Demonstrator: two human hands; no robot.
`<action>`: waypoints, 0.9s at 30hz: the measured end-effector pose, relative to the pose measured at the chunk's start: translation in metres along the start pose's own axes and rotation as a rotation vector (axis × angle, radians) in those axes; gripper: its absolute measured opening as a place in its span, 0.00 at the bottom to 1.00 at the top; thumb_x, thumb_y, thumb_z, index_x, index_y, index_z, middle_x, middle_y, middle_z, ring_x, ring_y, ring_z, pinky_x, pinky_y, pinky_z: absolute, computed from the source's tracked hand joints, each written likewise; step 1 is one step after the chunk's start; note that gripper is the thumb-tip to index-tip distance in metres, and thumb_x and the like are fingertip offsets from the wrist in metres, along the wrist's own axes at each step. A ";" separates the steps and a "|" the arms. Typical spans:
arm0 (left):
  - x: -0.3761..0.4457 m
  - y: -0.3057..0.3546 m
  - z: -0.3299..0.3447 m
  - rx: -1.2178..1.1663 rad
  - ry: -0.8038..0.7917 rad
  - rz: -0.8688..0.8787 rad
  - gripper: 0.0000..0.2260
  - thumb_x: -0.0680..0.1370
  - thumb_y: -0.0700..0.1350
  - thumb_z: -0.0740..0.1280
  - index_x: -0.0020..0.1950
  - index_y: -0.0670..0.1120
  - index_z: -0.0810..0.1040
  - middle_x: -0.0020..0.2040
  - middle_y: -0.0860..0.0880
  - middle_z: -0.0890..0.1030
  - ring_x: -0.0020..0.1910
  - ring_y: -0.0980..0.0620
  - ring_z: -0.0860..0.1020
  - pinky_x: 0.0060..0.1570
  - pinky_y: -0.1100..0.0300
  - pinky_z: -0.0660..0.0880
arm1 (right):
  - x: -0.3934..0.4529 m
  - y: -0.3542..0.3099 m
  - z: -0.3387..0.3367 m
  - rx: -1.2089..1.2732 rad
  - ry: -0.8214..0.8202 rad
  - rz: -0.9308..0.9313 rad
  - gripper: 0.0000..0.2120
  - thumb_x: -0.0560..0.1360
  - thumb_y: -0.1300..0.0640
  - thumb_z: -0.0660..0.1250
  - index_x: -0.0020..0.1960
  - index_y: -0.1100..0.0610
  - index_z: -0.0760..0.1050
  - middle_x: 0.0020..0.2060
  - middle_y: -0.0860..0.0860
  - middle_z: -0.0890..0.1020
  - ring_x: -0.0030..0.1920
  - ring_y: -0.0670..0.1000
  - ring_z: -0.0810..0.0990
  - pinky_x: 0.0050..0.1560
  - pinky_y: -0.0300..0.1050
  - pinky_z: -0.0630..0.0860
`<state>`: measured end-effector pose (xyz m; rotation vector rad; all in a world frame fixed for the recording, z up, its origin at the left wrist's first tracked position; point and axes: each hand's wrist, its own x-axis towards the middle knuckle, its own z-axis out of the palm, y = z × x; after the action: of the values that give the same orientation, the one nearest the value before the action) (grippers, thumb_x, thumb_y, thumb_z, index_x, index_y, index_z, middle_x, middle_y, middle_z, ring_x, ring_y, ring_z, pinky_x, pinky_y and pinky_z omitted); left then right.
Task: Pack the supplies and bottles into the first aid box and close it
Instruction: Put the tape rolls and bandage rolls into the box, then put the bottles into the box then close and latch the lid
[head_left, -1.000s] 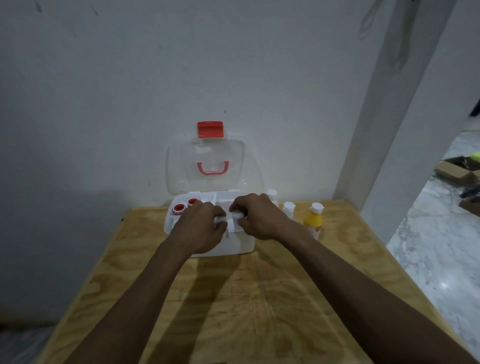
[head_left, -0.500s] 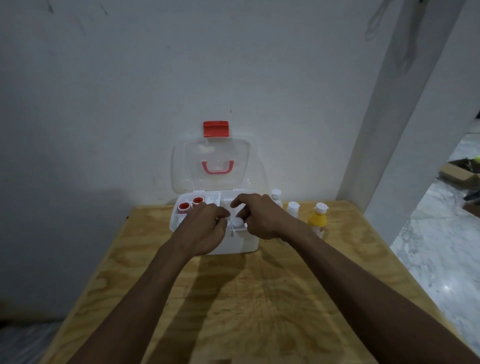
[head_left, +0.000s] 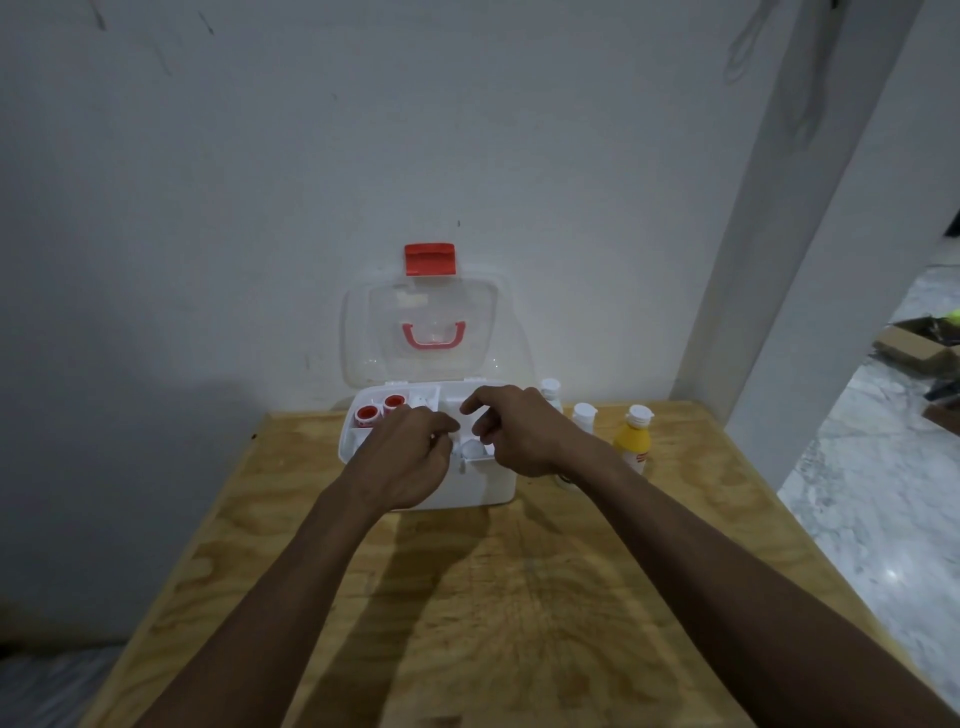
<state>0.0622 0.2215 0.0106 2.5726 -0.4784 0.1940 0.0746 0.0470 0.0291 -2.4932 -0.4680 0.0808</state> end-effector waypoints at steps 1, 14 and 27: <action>0.000 0.000 0.000 -0.001 -0.004 -0.002 0.15 0.79 0.41 0.59 0.63 0.44 0.79 0.62 0.44 0.81 0.57 0.47 0.80 0.56 0.54 0.77 | 0.000 0.000 0.000 0.001 0.005 -0.001 0.26 0.72 0.72 0.67 0.68 0.57 0.71 0.57 0.57 0.82 0.55 0.53 0.81 0.56 0.45 0.79; -0.007 0.069 0.014 -0.214 0.384 0.135 0.16 0.77 0.46 0.65 0.64 0.47 0.76 0.61 0.49 0.79 0.56 0.51 0.77 0.55 0.60 0.71 | -0.057 0.045 -0.050 0.088 0.818 0.023 0.14 0.74 0.66 0.65 0.56 0.54 0.79 0.49 0.47 0.83 0.46 0.44 0.80 0.50 0.39 0.79; 0.038 0.124 0.100 -0.165 0.008 -0.042 0.24 0.80 0.42 0.62 0.75 0.48 0.60 0.74 0.44 0.67 0.71 0.44 0.68 0.68 0.52 0.67 | -0.072 0.123 -0.024 0.197 0.612 0.276 0.24 0.74 0.60 0.69 0.69 0.54 0.71 0.63 0.53 0.78 0.60 0.52 0.78 0.59 0.44 0.73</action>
<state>0.0565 0.0593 -0.0099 2.4174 -0.4184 0.1437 0.0491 -0.0849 -0.0241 -2.2211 0.1338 -0.4905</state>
